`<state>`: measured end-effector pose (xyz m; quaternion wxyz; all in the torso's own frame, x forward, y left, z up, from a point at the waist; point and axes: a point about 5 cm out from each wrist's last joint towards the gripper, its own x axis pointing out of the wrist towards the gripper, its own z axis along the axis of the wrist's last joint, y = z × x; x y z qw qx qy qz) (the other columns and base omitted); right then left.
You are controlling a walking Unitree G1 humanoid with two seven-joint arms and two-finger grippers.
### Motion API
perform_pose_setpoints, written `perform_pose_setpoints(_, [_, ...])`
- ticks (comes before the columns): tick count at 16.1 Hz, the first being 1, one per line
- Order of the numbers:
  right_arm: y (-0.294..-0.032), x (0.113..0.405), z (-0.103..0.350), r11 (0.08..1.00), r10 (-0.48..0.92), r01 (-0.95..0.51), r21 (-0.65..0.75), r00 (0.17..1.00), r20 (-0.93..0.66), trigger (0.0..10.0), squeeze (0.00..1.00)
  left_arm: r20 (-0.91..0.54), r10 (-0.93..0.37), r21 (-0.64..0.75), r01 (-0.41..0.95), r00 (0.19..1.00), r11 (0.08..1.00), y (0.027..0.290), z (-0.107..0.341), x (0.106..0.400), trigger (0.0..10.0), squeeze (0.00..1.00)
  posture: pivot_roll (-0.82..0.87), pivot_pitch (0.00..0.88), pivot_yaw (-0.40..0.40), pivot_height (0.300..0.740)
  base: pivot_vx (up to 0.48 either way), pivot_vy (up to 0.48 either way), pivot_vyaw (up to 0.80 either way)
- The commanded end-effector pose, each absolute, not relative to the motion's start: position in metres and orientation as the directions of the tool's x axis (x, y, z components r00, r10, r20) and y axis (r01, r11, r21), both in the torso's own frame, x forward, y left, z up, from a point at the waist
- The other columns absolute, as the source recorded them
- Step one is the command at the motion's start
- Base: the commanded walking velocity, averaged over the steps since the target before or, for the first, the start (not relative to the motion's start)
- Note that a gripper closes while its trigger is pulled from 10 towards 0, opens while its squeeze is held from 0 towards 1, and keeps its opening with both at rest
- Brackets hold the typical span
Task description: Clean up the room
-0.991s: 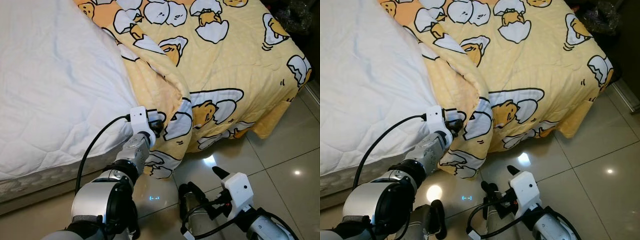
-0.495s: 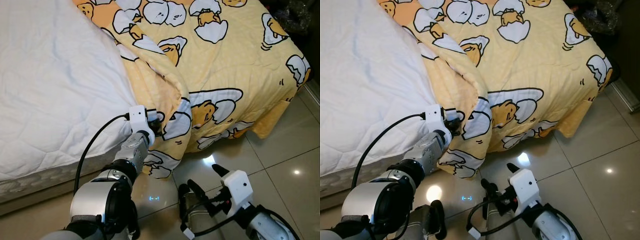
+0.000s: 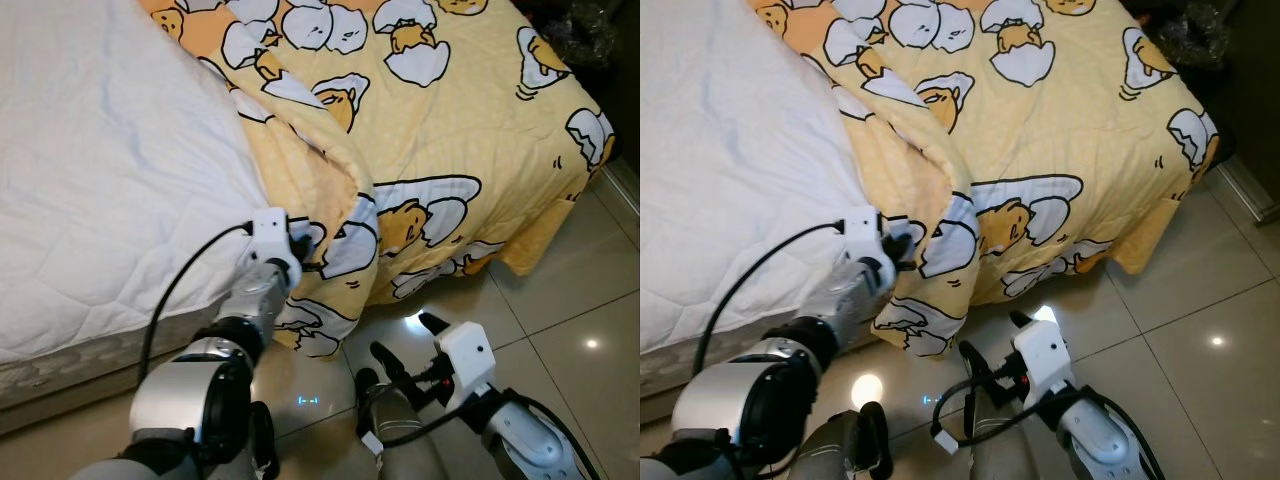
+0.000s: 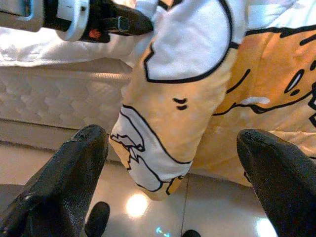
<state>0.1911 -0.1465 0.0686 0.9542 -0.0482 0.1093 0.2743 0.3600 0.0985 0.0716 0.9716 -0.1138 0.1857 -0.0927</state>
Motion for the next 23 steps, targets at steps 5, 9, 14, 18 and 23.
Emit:
perform_pose_setpoints(5, [-0.146,0.196,0.06,0.835,0.527,-0.55,-0.028,0.812,-0.251,10.0,0.0,-0.391,-0.16,-0.153,0.107,0.906,0.982,0.142,0.044,0.341,0.0,0.0,-0.3,0.207,0.014,0.731,0.0,0.0,0.0])
perform_pose_setpoints(9, [-0.144,0.205,0.059,0.831,0.534,-0.556,-0.033,0.812,-0.236,10.0,0.0,-0.427,-0.078,-0.041,0.067,0.901,0.997,0.175,0.028,0.326,0.0,0.0,-0.28,0.171,0.023,0.731,0.0,0.0,0.0])
perform_pose_setpoints(14, [-0.14,0.211,0.057,0.825,0.544,-0.564,-0.035,0.81,-0.217,10.0,0.0,-0.355,0.116,0.101,-0.085,0.928,0.991,0.234,0.031,0.31,0.0,0.0,-0.24,0.146,0.044,0.731,0.0,0.0,0.0])
perform_pose_setpoints(18, [-0.134,0.209,0.051,0.815,0.561,-0.579,-0.023,0.798,-0.219,10.0,0.0,-0.374,-0.139,0.023,0.159,0.917,0.987,0.191,0.006,0.287,0.0,0.0,-0.21,0.138,0.058,0.731,0.0,0.0,0.0])
perform_pose_setpoints(23, [-0.136,0.209,0.048,0.817,0.558,-0.576,-0.023,0.801,-0.217,10.0,0.0,-0.627,-0.055,0.161,0.198,0.777,0.967,0.203,-0.048,0.227,0.0,0.0,-0.22,0.125,0.068,0.731,0.0,0.0,0.0])
